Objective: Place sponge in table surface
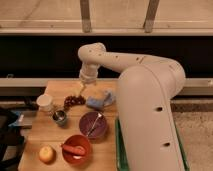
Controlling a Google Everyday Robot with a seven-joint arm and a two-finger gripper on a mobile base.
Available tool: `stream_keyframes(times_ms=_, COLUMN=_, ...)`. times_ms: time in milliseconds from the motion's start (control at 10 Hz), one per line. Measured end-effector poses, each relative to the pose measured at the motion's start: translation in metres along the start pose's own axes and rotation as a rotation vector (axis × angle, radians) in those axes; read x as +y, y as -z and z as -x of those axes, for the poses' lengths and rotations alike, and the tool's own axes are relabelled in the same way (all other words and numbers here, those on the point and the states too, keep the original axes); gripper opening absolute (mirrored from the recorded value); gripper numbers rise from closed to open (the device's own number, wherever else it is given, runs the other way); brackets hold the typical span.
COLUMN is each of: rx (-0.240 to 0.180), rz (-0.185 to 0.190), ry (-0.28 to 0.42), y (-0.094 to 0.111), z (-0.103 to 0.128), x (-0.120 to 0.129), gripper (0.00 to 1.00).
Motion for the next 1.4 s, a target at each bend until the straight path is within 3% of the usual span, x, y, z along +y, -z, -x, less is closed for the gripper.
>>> stream_keyframes(times_ms=500, rx=0.074, rz=0.026, ry=-0.078, y=-0.067, z=-0.023, x=-0.016, gripper=0.8)
stream_keyframes(times_ms=900, rx=0.124, rz=-0.003, ry=-0.132, y=-0.07, z=-0.041, x=-0.045, gripper=0.8)
stream_keyframes(times_ms=1400, rx=0.162, rz=0.025, ry=-0.137, y=-0.087, z=-0.047, x=-0.061, gripper=0.8)
